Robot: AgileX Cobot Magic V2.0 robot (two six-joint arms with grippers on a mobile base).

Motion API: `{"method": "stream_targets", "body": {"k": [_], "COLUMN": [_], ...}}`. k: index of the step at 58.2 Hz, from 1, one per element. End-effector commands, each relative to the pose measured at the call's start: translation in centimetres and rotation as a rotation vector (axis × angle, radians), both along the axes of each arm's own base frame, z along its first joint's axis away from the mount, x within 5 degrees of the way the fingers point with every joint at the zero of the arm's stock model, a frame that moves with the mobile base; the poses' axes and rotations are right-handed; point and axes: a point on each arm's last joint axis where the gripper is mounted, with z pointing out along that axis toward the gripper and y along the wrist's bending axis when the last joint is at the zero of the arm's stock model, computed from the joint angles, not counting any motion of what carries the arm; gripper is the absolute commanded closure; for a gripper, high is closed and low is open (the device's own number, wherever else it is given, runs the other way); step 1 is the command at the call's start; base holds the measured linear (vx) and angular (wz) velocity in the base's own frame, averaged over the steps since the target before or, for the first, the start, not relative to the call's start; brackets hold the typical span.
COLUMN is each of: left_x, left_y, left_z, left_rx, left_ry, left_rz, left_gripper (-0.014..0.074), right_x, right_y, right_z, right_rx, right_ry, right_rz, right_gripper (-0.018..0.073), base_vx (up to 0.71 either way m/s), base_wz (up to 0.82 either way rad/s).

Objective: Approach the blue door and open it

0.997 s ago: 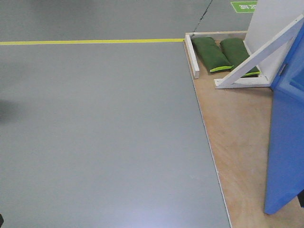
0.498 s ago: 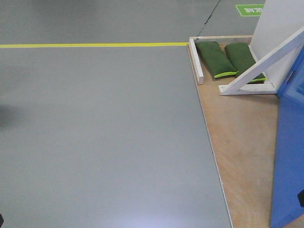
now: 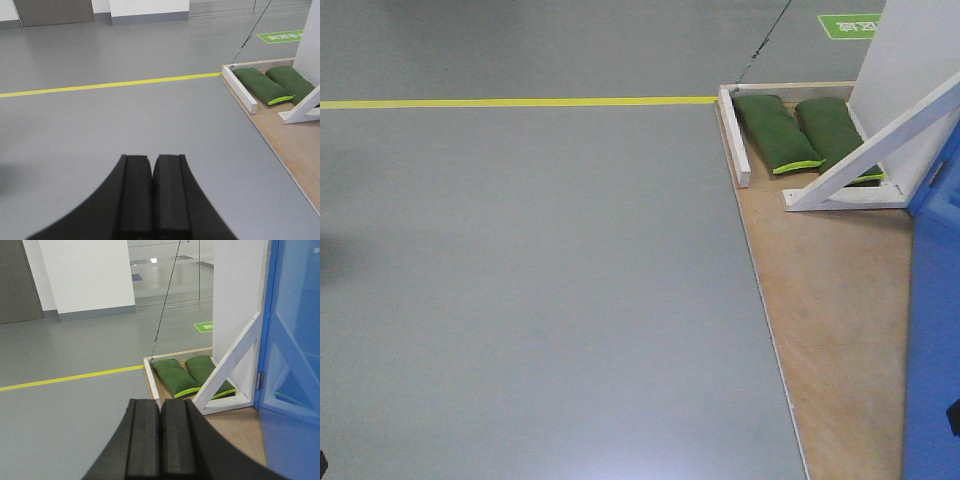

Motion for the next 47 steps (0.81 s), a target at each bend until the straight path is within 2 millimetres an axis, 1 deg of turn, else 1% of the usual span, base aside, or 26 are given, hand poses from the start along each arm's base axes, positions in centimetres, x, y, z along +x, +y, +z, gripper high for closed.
{"method": "stream_targets", "body": {"k": [1, 25, 31, 35, 40, 47], "left_x": [-0.1, -0.1, -0.1, -0.1, -0.1, -0.1], "left_y": [-0.1, -0.1, -0.1, -0.1, -0.1, -0.1], "left_z": [1.8, 1.8, 1.8, 1.8, 1.8, 1.8], "left_rx": [-0.018, -0.018, -0.018, -0.018, -0.018, -0.018], "left_ry": [-0.129, -0.129, -0.128, -0.128, -0.128, -0.128], "left_rz": [-0.007, -0.006, -0.005, -0.005, -0.005, -0.005], "left_gripper": [0.0524, 0.0524, 0.0524, 0.0524, 0.0524, 0.0524], "right_x": [0.0, 0.0, -0.1, -0.3, -0.5, 0.2], "right_y": [0.0, 0.0, 0.0, 0.0, 0.0, -0.2], "right_z": [0.8, 0.8, 1.4, 2.7, 5.2, 9.8], "right_rx": [-0.023, -0.024, -0.025, -0.026, -0.049, -0.096], "right_ry": [-0.098, -0.095, -0.106, -0.109, -0.092, -0.097], "right_rz": [0.0, 0.0, -0.001, 0.0, -0.002, -0.011], "right_gripper": [0.0551, 0.0551, 0.0551, 0.0551, 0.0551, 0.0551], "base_vx": [0.07, 0.02, 0.0, 0.0, 0.0, 0.0], "base_wz": [-0.01, -0.01, 0.0, 0.0, 0.0, 0.0]}}
